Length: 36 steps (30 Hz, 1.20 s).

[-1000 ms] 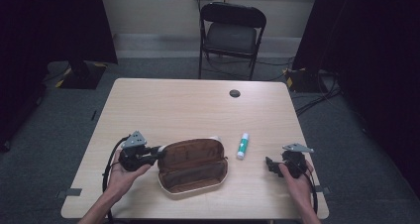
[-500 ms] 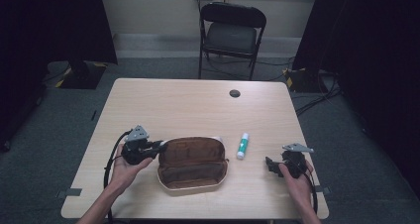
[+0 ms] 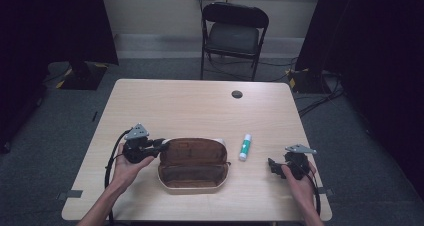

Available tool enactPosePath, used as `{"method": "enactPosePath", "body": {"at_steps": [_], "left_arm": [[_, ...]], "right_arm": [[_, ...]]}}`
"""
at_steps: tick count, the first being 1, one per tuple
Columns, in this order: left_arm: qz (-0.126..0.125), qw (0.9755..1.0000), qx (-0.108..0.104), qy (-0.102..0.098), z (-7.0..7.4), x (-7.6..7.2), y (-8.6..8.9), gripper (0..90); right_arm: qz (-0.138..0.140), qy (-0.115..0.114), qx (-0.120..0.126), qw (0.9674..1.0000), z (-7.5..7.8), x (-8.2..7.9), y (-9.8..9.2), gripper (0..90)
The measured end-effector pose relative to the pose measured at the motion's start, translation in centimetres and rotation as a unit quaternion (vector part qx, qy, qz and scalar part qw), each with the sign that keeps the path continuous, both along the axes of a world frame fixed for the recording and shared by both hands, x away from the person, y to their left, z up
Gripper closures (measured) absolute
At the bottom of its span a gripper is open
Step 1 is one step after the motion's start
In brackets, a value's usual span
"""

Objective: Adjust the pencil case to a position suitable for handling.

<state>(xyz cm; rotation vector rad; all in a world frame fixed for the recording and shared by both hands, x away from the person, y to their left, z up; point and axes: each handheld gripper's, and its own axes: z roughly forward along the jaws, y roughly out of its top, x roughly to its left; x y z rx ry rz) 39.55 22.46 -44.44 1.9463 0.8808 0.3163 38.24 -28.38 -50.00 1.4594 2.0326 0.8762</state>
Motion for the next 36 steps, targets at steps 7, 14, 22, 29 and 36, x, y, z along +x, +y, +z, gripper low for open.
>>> {"method": "enactPosePath", "body": {"at_steps": [7,14,22,29,36], "left_arm": [[0.015,0.9998,-0.001,0.008,-0.3,-1.0,1.0,31.5],[0.02,0.9998,-0.007,0.007,0.0,-1.9,2.5,25.0],[0.047,0.9986,0.0,0.023,-0.9,-3.0,6.2,17.2],[0.08,0.9941,0.033,0.065,-3.3,-3.2,8.3,17.1],[0.079,0.9899,0.091,0.076,-4.9,-3.0,8.1,18.8]], "right_arm": [[0.001,0.0,0.001,1.0,0.0,0.0,0.0,13.3],[0.0,0.0,0.001,1.0,0.0,0.0,0.0,13.3],[0.0,0.0,0.001,1.0,0.0,0.1,0.0,13.3],[0.002,0.0,0.0,1.0,0.0,0.1,0.0,13.5],[0.008,0.005,-0.002,1.0,0.4,-0.2,0.0,17.1]]}}
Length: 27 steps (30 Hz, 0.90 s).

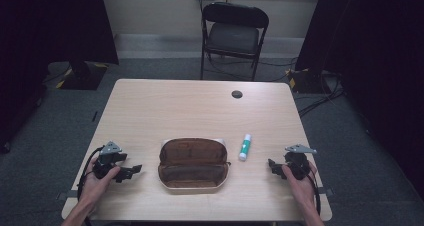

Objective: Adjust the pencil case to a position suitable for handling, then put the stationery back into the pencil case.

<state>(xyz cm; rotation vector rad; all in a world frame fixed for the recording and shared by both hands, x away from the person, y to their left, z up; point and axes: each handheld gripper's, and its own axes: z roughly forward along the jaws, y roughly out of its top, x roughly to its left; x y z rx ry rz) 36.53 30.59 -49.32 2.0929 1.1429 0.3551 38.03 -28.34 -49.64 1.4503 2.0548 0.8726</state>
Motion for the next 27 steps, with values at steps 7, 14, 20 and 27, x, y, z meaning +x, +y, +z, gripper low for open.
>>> {"method": "enactPosePath", "body": {"at_steps": [7,14,20,27], "left_arm": [[0.009,0.9986,0.026,-0.046,-0.8,-0.2,-0.3,15.8],[0.01,0.9985,0.025,-0.048,-0.9,-0.1,-0.3,13.7],[0.01,0.9987,0.027,-0.043,-0.9,0.3,-0.3,8.3],[0.01,0.9988,0.028,-0.04,-0.9,0.4,-0.3,7.2]], "right_arm": [[0.03,-0.02,0.01,0.9993,1.2,-0.3,1.1,24.8],[0.064,-0.032,0.02,0.9972,2.3,-0.8,3.2,26.5],[0.108,-0.037,0.037,0.9927,3.9,-0.8,5.1,38.0],[0.135,-0.031,0.04,0.9896,4.4,1.0,8.3,39.4]]}}
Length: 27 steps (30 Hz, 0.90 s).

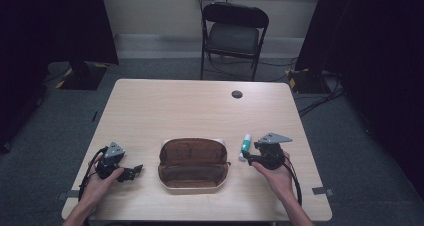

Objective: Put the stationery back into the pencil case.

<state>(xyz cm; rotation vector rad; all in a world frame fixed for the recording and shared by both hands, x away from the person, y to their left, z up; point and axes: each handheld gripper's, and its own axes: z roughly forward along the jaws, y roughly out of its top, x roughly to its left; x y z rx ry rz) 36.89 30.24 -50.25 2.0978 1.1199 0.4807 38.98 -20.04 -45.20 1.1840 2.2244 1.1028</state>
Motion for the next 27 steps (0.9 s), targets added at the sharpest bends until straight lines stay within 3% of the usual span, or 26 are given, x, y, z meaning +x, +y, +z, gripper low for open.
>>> {"method": "enactPosePath", "body": {"at_steps": [6,10,13,18,20,27], "left_arm": [[-0.003,1.0,0.006,-0.001,0.0,0.1,0.0,6.4],[-0.003,1.0,0.004,0.0,0.0,0.2,0.0,4.9],[-0.003,1.0,0.007,0.002,-0.1,0.4,-0.1,3.0],[-0.003,1.0,0.006,0.002,-0.1,0.5,-0.2,1.2],[-0.003,1.0,0.006,0.003,-0.1,0.5,-0.2,1.1],[-0.003,1.0,0.006,0.002,-0.1,0.5,-0.2,1.1]], "right_arm": [[-0.012,0.002,-0.01,0.9999,-1.1,1.9,0.9,41.3],[-0.022,0.017,-0.009,0.9996,-2.1,3.0,0.7,42.7],[-0.029,0.027,-0.001,0.9992,-2.5,3.2,0.8,43.0],[-0.033,0.025,-0.017,0.999,-3.0,3.6,1.0,47.1],[-0.032,0.027,-0.017,0.999,-3.0,3.7,0.9,52.0],[-0.031,0.038,-0.017,0.9987,-3.3,4.1,0.3,55.4]]}}
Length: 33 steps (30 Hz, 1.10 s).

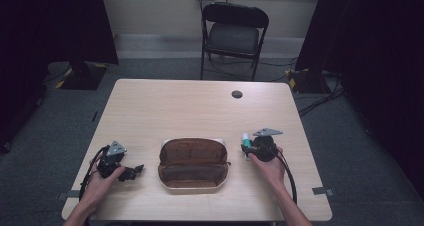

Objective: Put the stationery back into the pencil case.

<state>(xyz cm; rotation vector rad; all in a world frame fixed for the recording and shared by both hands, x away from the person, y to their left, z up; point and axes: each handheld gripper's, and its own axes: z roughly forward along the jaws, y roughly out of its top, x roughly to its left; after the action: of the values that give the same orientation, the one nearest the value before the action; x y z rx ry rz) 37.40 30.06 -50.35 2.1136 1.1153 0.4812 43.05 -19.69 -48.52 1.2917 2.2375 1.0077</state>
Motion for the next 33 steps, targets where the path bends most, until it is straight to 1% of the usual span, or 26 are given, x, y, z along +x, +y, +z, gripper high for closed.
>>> {"method": "enactPosePath", "body": {"at_steps": [4,7,9,11,15,18,20,21,23,26,29,31,33], "left_arm": [[-0.001,1.0,0.001,0.001,0.03,0.0,0.01,1.1],[0.0,1.0,0.0,0.0,0.01,0.0,0.0,1.1],[0.0,1.0,0.001,0.002,0.04,0.0,0.02,1.1],[-0.001,1.0,0.002,0.003,0.06,0.04,0.02,0.9],[-0.002,1.0,0.001,0.005,0.03,0.13,0.0,0.0],[-0.002,1.0,0.002,0.005,0.04,0.12,0.0,0.0],[-0.003,1.0,0.002,0.006,0.05,0.12,0.0,0.0],[-0.002,1.0,0.002,0.005,0.04,0.12,0.0,0.0],[-0.003,1.0,0.002,0.005,0.04,0.13,0.01,0.0],[-0.003,1.0,0.001,0.005,0.04,0.13,0.01,0.0],[-0.002,1.0,0.001,0.005,0.03,0.13,0.0,0.0],[-0.001,1.0,0.0,0.004,0.01,0.13,-0.02,0.0],[-0.002,1.0,0.001,0.005,0.02,0.13,0.0,0.0]], "right_arm": [[0.003,0.004,-0.004,1.0,-0.09,-0.03,-0.07,60.5],[0.006,0.004,0.0,1.0,0.0,-0.02,-0.31,64.2],[0.004,0.006,0.007,1.0,0.04,0.0,-0.43,64.2],[0.007,0.006,0.007,0.9999,-0.13,0.11,-0.45,61.9],[0.018,0.01,-0.002,0.9998,-0.6,0.2,-0.31,61.5],[0.018,0.011,-0.001,0.9998,-0.59,0.13,-0.44,61.7],[0.019,0.01,-0.004,0.9998,-0.6,0.08,-0.5,63.0],[0.019,0.006,-0.013,0.9997,-0.58,0.04,-0.48,64.7],[0.019,0.007,-0.02,0.9996,-0.51,-0.09,-0.35,65.4],[0.023,0.009,-0.025,0.9994,-0.44,-0.17,-0.28,65.4],[0.027,0.009,-0.021,0.9994,-0.48,-0.11,-0.33,64.9],[0.031,0.005,-0.024,0.9992,-0.54,-0.08,-0.26,63.6],[0.033,0.004,-0.024,0.9992,-0.55,-0.12,-0.22,64.2]]}}
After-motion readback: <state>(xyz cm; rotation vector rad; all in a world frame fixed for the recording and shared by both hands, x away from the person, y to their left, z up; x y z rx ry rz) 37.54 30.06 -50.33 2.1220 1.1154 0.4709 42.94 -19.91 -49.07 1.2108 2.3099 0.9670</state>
